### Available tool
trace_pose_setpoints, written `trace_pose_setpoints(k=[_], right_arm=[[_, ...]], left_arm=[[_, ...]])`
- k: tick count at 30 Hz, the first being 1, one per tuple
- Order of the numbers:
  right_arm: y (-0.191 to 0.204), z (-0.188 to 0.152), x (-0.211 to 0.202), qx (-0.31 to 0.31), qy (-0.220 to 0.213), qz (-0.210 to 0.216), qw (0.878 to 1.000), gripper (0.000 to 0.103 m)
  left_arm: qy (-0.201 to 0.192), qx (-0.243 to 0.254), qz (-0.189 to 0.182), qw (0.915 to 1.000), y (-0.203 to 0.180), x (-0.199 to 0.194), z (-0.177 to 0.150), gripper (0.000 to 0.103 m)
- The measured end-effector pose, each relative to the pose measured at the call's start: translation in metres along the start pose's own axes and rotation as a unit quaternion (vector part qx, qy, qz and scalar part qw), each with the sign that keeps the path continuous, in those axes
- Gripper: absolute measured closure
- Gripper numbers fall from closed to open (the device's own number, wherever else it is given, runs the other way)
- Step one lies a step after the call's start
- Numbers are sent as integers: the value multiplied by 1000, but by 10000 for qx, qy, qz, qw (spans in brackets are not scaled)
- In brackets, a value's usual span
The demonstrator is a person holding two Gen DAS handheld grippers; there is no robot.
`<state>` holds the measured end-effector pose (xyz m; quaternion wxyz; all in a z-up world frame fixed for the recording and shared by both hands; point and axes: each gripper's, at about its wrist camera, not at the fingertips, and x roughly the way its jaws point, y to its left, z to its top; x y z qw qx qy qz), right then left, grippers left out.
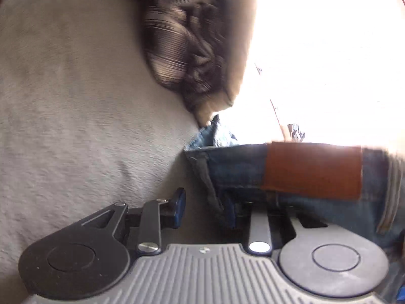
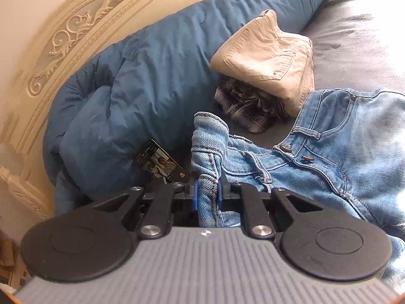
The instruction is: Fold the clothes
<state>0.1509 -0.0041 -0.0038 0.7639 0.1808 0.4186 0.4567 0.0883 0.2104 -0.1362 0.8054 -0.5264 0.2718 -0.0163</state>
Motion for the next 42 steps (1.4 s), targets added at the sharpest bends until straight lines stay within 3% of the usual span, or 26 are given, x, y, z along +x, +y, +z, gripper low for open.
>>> trace_pose_setpoints(k=[4, 8, 13, 16, 18, 21, 24, 26, 28, 32, 36, 40, 42], right_arm=[[1, -5, 12, 60, 117, 49, 9999, 91], [8, -13, 25, -127, 238, 30, 9996, 91], [14, -34, 48, -495, 553, -113, 9972, 88], [13, -53, 68, -472, 1014, -26, 9937, 85], [14, -58, 76, -449, 1259, -21, 9910, 81], [5, -51, 64, -56, 1150, 201, 9931, 79], [-14, -30, 27, 103, 627, 87, 9979, 79], [-31, -19, -3, 191, 262, -191, 9993, 79], [-49, -14, -34, 276, -36, -555, 9981, 79], [-76, -30, -63, 292, -125, -1241, 9918, 88], [-73, -47, -50, -350, 163, -1514, 9877, 94], [-62, -50, -21, -1243, 287, -1426, 9815, 94], [-64, -51, -2, -1734, 388, -1595, 9711, 94]], left_arm=[[40, -129, 16, 9999, 5, 18, 13, 73], [-145, -325, 138, 9993, 17, 2, 16, 76], [-776, -798, 246, 9935, 42, -47, 11, 69], [-1097, -849, 389, 9896, 48, -76, 9, 67], [-1232, -658, 594, 9884, 43, -90, 7, 64], [-1477, -381, 864, 9845, 35, -110, 6, 61], [-1870, 132, 1152, 9755, 18, -125, 2, 61], [-2208, 594, 1377, 9637, 3, -134, -3, 62], [-2300, 1114, 1509, 9549, -12, -136, -10, 61], [-1621, 1890, 1554, 9559, -34, -111, -30, 62], [-944, 2392, 1685, 9516, -43, -80, -51, 62], [-749, 2754, 2223, 9323, -33, -70, -57, 67], [-772, 2869, 2282, 9272, -29, -73, -56, 70]])
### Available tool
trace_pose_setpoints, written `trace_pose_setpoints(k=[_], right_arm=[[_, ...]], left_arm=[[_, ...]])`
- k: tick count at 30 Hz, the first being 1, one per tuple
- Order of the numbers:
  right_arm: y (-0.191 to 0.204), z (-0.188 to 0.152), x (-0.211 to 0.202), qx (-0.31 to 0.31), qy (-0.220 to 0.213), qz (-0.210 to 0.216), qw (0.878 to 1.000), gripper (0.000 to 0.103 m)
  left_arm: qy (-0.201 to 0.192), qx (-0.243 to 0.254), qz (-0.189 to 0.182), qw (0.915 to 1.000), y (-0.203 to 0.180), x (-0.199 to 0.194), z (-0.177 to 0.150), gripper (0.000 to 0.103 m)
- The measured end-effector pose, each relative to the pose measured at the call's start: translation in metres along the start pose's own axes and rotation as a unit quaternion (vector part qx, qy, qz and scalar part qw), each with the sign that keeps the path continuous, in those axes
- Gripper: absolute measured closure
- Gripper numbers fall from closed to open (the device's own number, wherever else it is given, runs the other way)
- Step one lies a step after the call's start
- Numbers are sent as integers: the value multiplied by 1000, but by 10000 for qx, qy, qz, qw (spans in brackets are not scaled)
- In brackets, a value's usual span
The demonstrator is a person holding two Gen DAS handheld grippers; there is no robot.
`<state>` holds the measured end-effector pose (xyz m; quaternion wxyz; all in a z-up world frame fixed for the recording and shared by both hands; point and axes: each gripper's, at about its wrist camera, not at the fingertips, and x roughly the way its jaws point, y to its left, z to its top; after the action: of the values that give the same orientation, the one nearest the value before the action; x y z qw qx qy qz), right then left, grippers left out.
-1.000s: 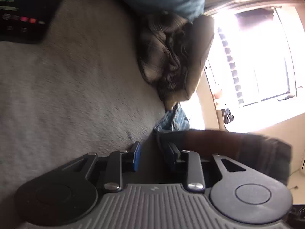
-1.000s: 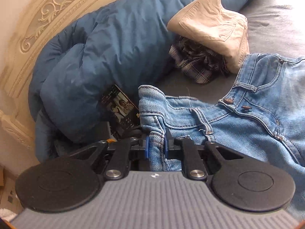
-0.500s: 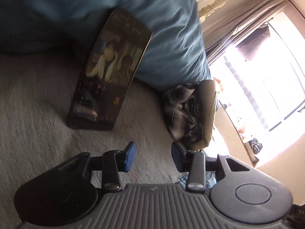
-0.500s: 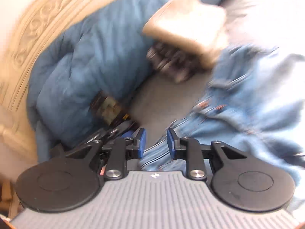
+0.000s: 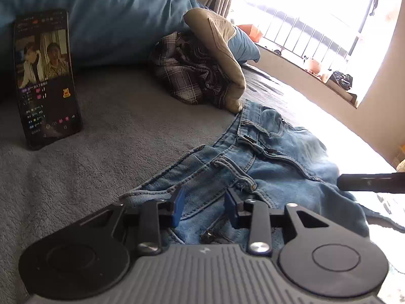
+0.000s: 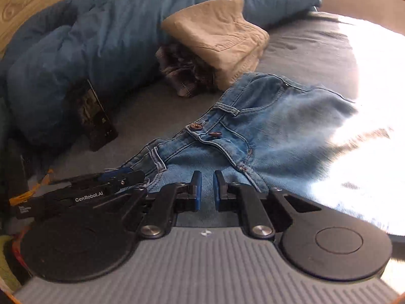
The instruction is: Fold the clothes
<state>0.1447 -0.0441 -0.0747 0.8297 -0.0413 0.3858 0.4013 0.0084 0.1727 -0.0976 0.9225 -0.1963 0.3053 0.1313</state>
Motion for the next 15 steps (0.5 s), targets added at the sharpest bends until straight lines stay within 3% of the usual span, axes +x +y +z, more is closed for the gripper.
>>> trace_pose_setpoints(k=[4, 8, 11, 15], right_arm=[[-13, -19, 44, -556, 443, -329, 9969, 102], [1, -8, 30, -697, 419, -408, 9959, 99], [12, -9, 17, -809, 239, -85, 9964, 98], [12, -23, 44, -708, 479, -58, 9963, 98]], left_arm=[[2, -53, -49, 10000, 7, 6, 1, 71], [-30, 1, -74, 10000, 4, 9, -2, 71], [-39, -61, -104, 9999, 6, 4, -2, 71], [-135, 52, 45, 9999, 2, -2, -2, 71]])
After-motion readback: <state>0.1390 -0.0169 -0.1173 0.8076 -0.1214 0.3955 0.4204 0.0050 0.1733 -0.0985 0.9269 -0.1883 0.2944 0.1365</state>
